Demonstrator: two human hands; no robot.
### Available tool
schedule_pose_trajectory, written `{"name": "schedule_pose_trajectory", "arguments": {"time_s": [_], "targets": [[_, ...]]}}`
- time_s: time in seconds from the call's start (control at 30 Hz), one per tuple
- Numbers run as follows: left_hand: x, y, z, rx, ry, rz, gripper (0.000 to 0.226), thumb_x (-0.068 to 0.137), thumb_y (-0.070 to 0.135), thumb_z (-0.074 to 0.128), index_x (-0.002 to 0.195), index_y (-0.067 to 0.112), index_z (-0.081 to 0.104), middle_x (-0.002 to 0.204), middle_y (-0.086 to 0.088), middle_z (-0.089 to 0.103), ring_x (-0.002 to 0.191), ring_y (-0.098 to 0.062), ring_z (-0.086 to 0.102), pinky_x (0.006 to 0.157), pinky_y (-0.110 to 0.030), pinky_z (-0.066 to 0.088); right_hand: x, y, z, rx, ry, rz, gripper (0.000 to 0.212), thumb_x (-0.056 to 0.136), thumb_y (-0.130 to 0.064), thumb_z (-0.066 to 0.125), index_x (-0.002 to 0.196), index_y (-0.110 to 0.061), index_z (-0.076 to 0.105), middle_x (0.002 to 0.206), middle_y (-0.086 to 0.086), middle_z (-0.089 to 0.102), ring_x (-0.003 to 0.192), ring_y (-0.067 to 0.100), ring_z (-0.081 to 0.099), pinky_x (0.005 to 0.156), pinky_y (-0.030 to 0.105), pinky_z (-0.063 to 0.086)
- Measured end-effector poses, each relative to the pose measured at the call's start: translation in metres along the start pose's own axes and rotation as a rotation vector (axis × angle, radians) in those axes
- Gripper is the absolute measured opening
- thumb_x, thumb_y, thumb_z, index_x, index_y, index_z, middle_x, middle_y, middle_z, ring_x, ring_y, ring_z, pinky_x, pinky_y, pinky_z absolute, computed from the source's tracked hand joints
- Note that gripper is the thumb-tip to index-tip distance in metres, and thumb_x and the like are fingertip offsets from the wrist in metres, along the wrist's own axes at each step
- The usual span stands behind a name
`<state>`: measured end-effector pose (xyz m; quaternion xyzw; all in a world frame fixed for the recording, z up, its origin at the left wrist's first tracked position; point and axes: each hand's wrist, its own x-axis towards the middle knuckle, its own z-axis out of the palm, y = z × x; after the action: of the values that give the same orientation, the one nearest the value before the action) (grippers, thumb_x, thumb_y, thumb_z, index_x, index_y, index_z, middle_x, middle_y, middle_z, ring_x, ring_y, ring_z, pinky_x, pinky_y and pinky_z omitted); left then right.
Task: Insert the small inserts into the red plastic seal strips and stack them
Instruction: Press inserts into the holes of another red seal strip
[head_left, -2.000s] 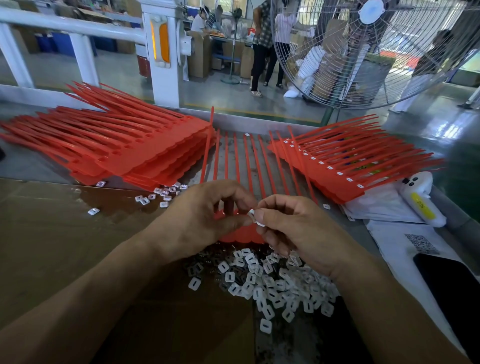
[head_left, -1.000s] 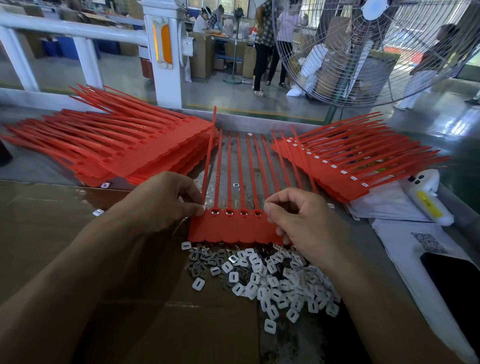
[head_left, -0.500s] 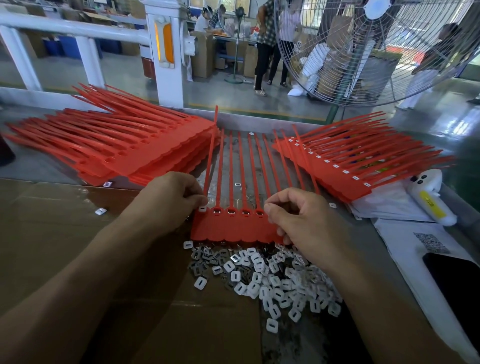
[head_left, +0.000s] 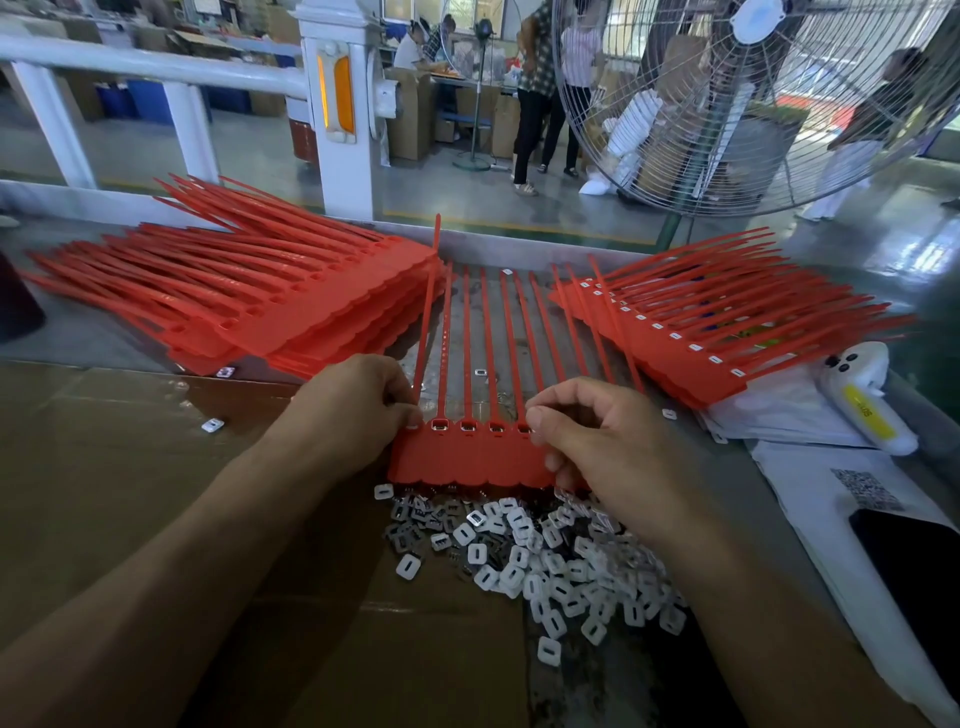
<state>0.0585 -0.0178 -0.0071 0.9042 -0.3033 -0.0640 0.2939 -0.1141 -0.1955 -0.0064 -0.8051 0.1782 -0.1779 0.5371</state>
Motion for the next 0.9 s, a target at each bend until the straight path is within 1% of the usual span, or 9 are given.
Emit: {"name": "schedule_pose_trajectory", "arguments": {"time_s": [0.17,0.23,0.33,0.4,0.5,0.57,0.7,0.8,0.9], "targets": [[-0.001,-0.003,0.0,-0.007,0.036,0.05,0.01,0.088,0.026,0.077,0.083,0.029,0.07,0.085,0.012,0.067,0.079,-0.005,0.061,0.072,-0.031,0.053,0.004,0.004,0.0,0.216,-0.084,0.036,0.008,0.096,-0.026,0.07,0.1,-0.028,0.077,0.09,0.006,0.076,0.069,0.017,0.069,0.063,0.027,0.056],[0.0,-0.004,0.002,-0.004,0.105,0.09,0.008,0.09,0.024,0.075,0.084,0.028,0.071,0.081,0.014,0.066,0.077,0.0,0.059,0.066,-0.023,0.048,0.005,0.006,0.001,0.267,-0.103,0.039,0.011,0.094,-0.028,0.07,0.102,-0.026,0.078,0.092,0.009,0.076,0.07,0.019,0.069,0.064,0.028,0.056],[-0.002,0.0,0.005,-0.102,0.187,0.165,0.009,0.091,0.023,0.073,0.084,0.029,0.071,0.074,0.016,0.066,0.071,0.001,0.061,0.06,-0.02,0.044,0.006,0.007,0.002,0.359,-0.142,0.041,0.016,0.093,-0.026,0.068,0.105,-0.022,0.078,0.096,0.012,0.076,0.074,0.019,0.07,0.064,0.029,0.057],[-0.004,0.008,0.008,-0.26,0.138,0.239,0.011,0.091,0.022,0.073,0.085,0.03,0.072,0.08,0.019,0.069,0.075,0.001,0.063,0.063,-0.015,0.044,0.007,0.007,0.002,0.392,-0.167,0.034,0.017,0.094,-0.024,0.068,0.106,-0.02,0.078,0.097,0.013,0.076,0.075,0.019,0.07,0.065,0.029,0.057],[-0.012,0.021,0.01,-0.491,-0.043,0.31,0.009,0.092,0.02,0.073,0.091,0.029,0.076,0.087,0.012,0.074,0.082,-0.004,0.068,0.072,-0.016,0.05,0.006,0.006,0.003,0.404,-0.19,0.008,0.017,0.095,-0.021,0.065,0.106,-0.02,0.078,0.098,0.011,0.075,0.076,0.019,0.069,0.066,0.029,0.057],[-0.016,0.025,0.01,-0.565,-0.163,0.339,0.011,0.093,0.02,0.071,0.099,0.027,0.077,0.094,0.01,0.076,0.09,-0.005,0.07,0.079,-0.016,0.052,0.005,0.005,0.003,0.418,-0.204,-0.011,0.017,0.096,-0.02,0.064,0.106,-0.02,0.078,0.097,0.009,0.075,0.077,0.018,0.069,0.066,0.028,0.056],[-0.019,0.03,0.008,-0.694,-0.287,0.36,0.014,0.093,0.012,0.068,0.105,0.012,0.076,0.101,-0.005,0.077,0.102,-0.019,0.072,0.097,-0.032,0.054,0.005,0.003,0.005,0.415,-0.235,-0.037,0.016,0.095,-0.02,0.065,0.106,-0.019,0.078,0.095,0.009,0.075,0.076,0.017,0.068,0.065,0.028,0.056],[-0.019,0.029,0.009,-0.727,-0.269,0.373,0.014,0.09,0.013,0.071,0.102,0.008,0.076,0.098,-0.008,0.077,0.099,-0.025,0.072,0.095,-0.036,0.056,0.004,0.004,0.006,0.382,-0.246,-0.052,0.016,0.096,-0.018,0.064,0.106,-0.02,0.077,0.096,0.008,0.075,0.077,0.017,0.069,0.067,0.028,0.056],[-0.018,0.027,0.01,-0.652,-0.213,0.428,0.012,0.089,0.021,0.074,0.098,0.016,0.078,0.094,-0.002,0.077,0.087,-0.02,0.071,0.08,-0.029,0.057,0.004,0.004,0.005,0.367,-0.232,-0.064,0.016,0.096,-0.019,0.064,0.106,-0.02,0.077,0.098,0.011,0.074,0.077,0.018,0.068,0.066,0.029,0.056]]}}
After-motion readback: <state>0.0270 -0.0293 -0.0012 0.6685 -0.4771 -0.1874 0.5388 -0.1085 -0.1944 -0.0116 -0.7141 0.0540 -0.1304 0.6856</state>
